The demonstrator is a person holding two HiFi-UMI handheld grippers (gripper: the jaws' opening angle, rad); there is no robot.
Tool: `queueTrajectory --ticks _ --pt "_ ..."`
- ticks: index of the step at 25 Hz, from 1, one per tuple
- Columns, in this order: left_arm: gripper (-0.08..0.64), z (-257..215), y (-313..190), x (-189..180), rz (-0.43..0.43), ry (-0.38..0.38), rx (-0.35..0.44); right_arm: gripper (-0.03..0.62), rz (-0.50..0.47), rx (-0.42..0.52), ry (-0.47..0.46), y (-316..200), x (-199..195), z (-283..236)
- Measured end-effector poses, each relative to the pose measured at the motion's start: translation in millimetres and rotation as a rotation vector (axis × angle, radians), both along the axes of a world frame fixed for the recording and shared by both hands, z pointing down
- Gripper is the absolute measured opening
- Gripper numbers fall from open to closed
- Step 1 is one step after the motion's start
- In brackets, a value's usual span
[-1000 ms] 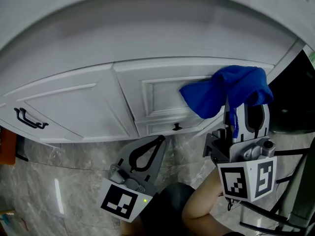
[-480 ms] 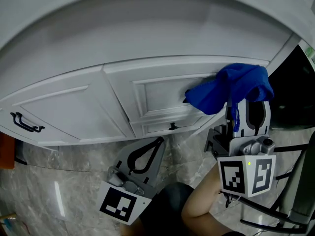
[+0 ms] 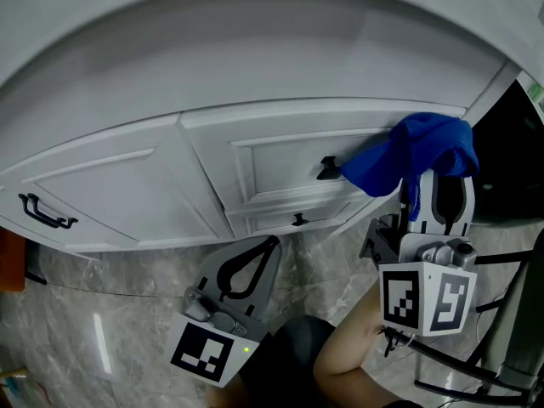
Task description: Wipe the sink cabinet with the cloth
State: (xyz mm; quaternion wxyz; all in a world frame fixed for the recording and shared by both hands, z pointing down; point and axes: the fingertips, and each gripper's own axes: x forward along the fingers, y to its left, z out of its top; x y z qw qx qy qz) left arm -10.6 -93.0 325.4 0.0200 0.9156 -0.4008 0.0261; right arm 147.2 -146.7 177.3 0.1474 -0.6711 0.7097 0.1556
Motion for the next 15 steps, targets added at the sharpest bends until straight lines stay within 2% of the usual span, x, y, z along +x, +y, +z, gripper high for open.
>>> queueTrajectory --ticks 4,11,15 --pt "0.003 -1 0 1 0.002 0.002 0.002 0.117 0.04 0.011 0.002 0 6 0" --pt "0.003 -2 1 3 0.006 -0.001 0.008 0.115 0.182 0.015 0.064 0 23 3" --pt "0.003 -3 2 5 0.012 -0.007 0.013 0.115 0.211 0.019 0.077 0 28 5"
